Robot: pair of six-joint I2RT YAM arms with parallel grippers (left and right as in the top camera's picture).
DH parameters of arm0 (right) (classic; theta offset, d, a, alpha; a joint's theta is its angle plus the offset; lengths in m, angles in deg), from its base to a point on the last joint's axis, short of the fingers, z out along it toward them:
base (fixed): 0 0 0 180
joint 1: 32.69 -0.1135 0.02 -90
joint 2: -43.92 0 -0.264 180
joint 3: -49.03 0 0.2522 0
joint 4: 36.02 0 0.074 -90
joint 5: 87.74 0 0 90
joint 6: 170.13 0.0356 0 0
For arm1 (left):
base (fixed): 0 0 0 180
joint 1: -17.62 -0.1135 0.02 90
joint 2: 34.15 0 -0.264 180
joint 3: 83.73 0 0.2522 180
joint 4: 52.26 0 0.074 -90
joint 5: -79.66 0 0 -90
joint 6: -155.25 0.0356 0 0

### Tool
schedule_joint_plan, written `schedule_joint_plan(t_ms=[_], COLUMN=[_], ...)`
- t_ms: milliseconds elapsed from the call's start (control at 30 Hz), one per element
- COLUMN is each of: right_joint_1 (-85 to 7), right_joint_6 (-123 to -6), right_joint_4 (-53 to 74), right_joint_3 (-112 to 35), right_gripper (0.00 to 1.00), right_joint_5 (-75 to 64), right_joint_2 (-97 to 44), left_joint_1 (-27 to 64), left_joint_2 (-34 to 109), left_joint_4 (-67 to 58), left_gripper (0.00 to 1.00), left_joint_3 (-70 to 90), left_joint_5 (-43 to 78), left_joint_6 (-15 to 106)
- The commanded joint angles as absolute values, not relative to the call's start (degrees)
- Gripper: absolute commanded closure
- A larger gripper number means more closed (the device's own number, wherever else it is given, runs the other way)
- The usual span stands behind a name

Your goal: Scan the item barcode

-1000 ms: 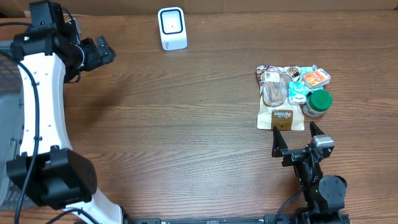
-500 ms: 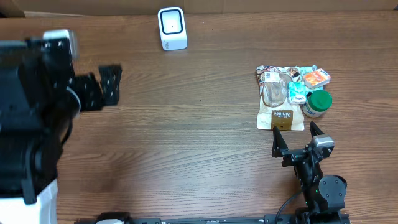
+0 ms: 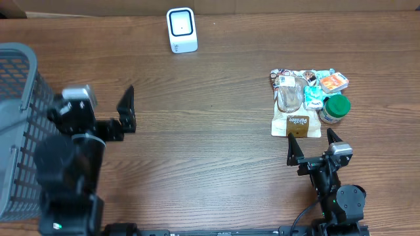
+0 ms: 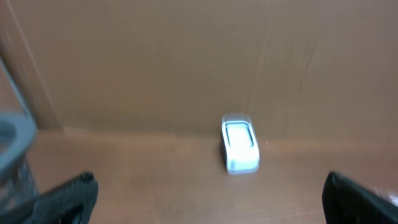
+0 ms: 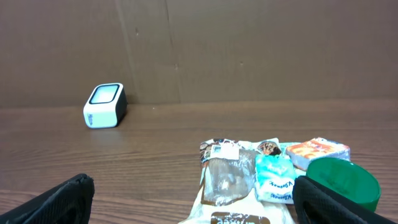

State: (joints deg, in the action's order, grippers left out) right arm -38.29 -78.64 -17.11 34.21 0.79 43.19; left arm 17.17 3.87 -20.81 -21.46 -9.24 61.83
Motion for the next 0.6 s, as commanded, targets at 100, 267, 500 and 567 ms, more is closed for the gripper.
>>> schedule_joint_plan(t_ms=[100,267,500,567], right_joint_1=[-38.0,-38.0,-38.0,-38.0], right_joint_6=[-78.7,-78.7,-78.7,-78.7], right_joint_4=[-17.4,-17.4,-17.4,-17.4], right_joint_3=[34.8,34.8,34.8,34.8], right_gripper=[0.00,0.00,0.00,0.00], right_joint_5=[1.1,1.1,1.1,1.1], right_joint_2=[43.8,43.8,43.8,43.8], left_joint_1=[17.3,17.2,15.7,15.8], left_joint_2=[-10.4,-19.0,-33.1,-33.9], left_joint_4=[-44.5,-48.5,-43.4,-39.6], left_gripper=[0.00,0.00,0.00,0.00], left_joint_3=[-46.4,-58.4,-69.7,-69.7], left_joint_5=[-8.8,-8.8,-8.7,-8.8], left_joint_6=[72.5,79.3,82.4,83.1])
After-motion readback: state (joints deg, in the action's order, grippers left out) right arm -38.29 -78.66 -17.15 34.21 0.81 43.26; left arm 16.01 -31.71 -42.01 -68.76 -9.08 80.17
